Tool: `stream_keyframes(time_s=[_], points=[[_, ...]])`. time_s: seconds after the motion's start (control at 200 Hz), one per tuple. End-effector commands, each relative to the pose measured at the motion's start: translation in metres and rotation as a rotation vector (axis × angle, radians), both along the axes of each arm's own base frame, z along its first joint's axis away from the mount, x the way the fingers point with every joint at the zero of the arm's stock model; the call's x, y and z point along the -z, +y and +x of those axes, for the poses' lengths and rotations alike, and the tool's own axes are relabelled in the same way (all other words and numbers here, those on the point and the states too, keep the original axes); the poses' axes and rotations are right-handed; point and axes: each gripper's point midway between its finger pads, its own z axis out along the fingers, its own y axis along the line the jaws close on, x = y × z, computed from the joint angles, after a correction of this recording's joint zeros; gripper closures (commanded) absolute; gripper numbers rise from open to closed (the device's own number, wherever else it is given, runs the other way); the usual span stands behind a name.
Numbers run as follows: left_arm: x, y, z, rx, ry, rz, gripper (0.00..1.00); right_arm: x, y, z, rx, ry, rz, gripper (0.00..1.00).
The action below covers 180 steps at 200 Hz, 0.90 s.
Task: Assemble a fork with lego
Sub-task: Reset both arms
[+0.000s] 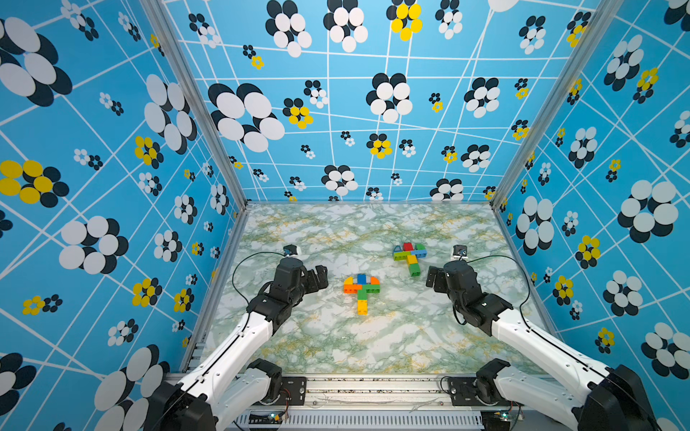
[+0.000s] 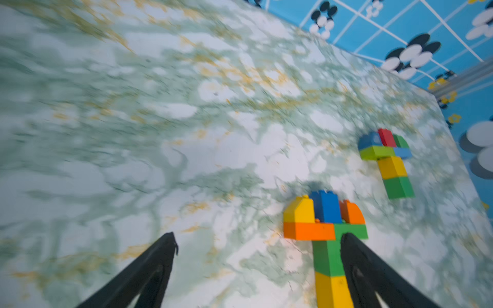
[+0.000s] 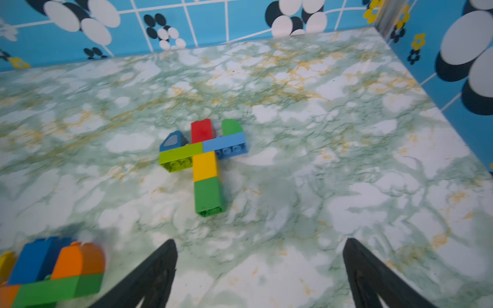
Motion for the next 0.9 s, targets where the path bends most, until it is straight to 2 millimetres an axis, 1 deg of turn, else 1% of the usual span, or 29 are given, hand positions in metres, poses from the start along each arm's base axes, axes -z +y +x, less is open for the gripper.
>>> stream_keyframes(time_s=[0.0,0.035,0.06,0.1,0.165,0.23,0.26,0.31,0.335,0.375,0.41,0.43,0.485,0.51,0.525,0.535,0.55,0.595,0.625,0.645,0.675,0.73,0.845,0.895], points=[[-0.013,0.072,0.013,-0.248,-0.091,0.292,0.01,0.002,-0.033,0.018,0.039,-0.041,-0.218,0.01],[-0.015,0.082,0.017,-0.274,-0.125,0.364,0.01,0.003,-0.037,0.023,0.027,-0.051,-0.252,0.01],[-0.015,0.086,0.021,-0.272,-0.153,0.406,0.01,0.005,-0.039,0.026,0.022,-0.055,-0.267,0.01],[-0.011,0.092,0.025,-0.272,-0.174,0.444,0.01,0.013,-0.045,0.031,0.026,-0.047,-0.277,0.01],[0.004,0.106,0.025,-0.3,-0.164,0.462,0.01,0.025,-0.053,0.037,0.037,-0.048,-0.236,0.01],[0.016,0.112,0.031,-0.29,-0.181,0.507,0.01,0.037,-0.057,0.045,0.032,-0.065,-0.201,0.01],[0.023,0.111,0.034,-0.267,-0.19,0.521,0.01,0.043,-0.058,0.048,0.026,-0.076,-0.196,0.01],[0.035,0.11,0.041,-0.241,-0.195,0.526,0.01,0.041,-0.056,0.059,0.005,-0.092,-0.204,0.01],[0.035,0.111,0.046,-0.238,-0.208,0.536,0.01,0.041,-0.054,0.062,-0.01,-0.091,-0.206,0.01],[0.037,0.101,0.055,-0.187,-0.212,0.526,0.01,0.039,-0.053,0.07,-0.021,-0.129,-0.194,0.01],[0.035,0.097,0.062,-0.171,-0.252,0.505,0.01,0.039,-0.053,0.075,-0.035,-0.145,-0.212,0.01],[0.035,0.096,0.066,-0.166,-0.262,0.488,0.01,0.038,-0.055,0.078,-0.026,-0.155,-0.212,0.01],[0.04,0.087,0.075,-0.116,-0.268,0.449,0.01,0.047,-0.063,0.082,-0.006,-0.142,-0.174,0.01],[0.046,0.084,0.078,-0.091,-0.253,0.447,0.01,0.048,-0.067,0.082,0.001,-0.144,-0.149,0.01],[0.049,0.082,0.08,-0.077,-0.255,0.447,0.01,0.049,-0.066,0.081,-0.004,-0.145,-0.133,0.01],[0.05,0.079,0.081,-0.066,-0.262,0.444,0.01,0.051,-0.076,0.08,0.019,-0.146,-0.123,0.01],[0.05,0.077,0.083,-0.054,-0.285,0.441,0.01,0.051,-0.081,0.079,0.027,-0.153,-0.103,0.01],[0.061,0.078,0.078,-0.033,-0.29,0.402,0.01,0.055,-0.087,0.075,0.033,-0.175,-0.055,0.01],[0.059,0.085,0.078,-0.066,-0.311,0.391,0.01,0.059,-0.09,0.072,0.04,-0.188,-0.044,0.01],[0.062,0.089,0.077,-0.084,-0.304,0.39,0.01,0.061,-0.09,0.069,0.04,-0.209,-0.046,0.01],[0.065,0.092,0.076,-0.094,-0.275,0.381,0.01,0.055,-0.089,0.071,0.033,-0.258,-0.053,0.01],[0.063,0.093,0.08,-0.109,-0.262,0.395,0.01,0.059,-0.092,0.07,0.055,-0.202,-0.049,0.01],[0.064,0.093,0.08,-0.11,-0.26,0.397,0.01,0.058,-0.083,0.074,-0.006,-0.223,-0.06,0.01],[0.064,0.093,0.08,-0.112,-0.262,0.399,0.01,0.059,-0.082,0.073,-0.008,-0.211,-0.059,0.01]])
